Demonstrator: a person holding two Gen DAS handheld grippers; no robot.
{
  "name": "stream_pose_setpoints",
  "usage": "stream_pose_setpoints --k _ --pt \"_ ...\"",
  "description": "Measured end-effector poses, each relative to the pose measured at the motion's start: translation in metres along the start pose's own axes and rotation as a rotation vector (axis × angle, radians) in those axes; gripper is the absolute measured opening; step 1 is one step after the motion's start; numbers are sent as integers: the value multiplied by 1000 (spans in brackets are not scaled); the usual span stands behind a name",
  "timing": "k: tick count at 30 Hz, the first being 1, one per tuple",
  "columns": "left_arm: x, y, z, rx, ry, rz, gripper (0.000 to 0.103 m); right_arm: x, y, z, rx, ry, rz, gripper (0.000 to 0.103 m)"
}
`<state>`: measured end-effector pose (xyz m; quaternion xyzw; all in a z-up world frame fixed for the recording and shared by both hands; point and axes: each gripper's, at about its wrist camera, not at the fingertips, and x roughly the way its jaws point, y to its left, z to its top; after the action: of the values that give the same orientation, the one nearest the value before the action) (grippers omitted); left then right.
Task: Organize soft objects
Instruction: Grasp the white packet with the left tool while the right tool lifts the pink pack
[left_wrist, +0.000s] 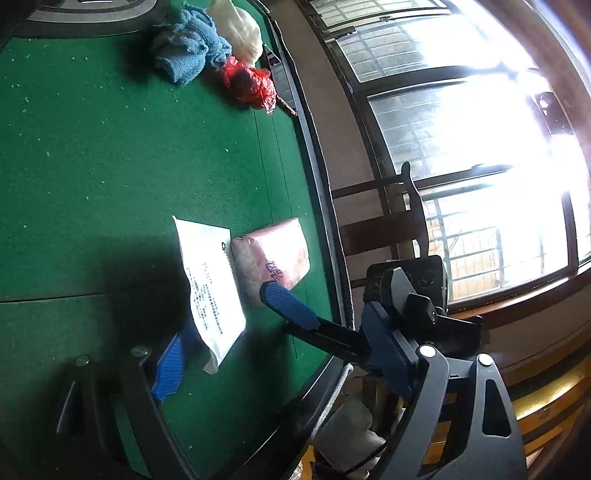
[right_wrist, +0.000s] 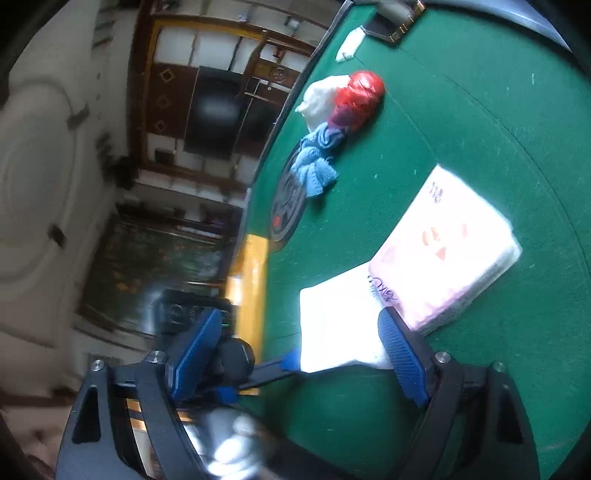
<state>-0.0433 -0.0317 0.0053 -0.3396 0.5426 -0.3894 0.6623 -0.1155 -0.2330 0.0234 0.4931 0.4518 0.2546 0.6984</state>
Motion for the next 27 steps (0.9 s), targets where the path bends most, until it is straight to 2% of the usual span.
stream_pose_setpoints --k 4,7,10,12,13,14,17,20,23,27 --pt "7 -3 3 7 -27 32 86 6 -8 2 66 28 108 83" --pt "20 -12 6 47 -33 95 86 0 -23 3 127 17 195 83" --pt "30 -18 8 100 -18 157 82 -19 -19 0 88 -22 184 83" --pt "38 -22 9 143 -2 199 62 -40 -13 0 32 -70 124 83" --pt "44 -23 10 161 19 226 35 -48 -10 0 10 -95 77 84" --pt "49 -21 10 170 39 244 16 -57 -8 1 -13 -120 13 84" --pt "51 -24 7 213 39 260 14 -74 -17 2 -17 -159 -116 85" --pt "47 -32 5 257 18 280 6 -74 -20 3 -7 -154 -182 84" --pt "31 -36 2 277 -18 269 6 -71 -13 2 -45 -165 -238 84" --pt "1 -43 -4 302 -77 256 6 -62 1 7 -139 -174 -371 84"
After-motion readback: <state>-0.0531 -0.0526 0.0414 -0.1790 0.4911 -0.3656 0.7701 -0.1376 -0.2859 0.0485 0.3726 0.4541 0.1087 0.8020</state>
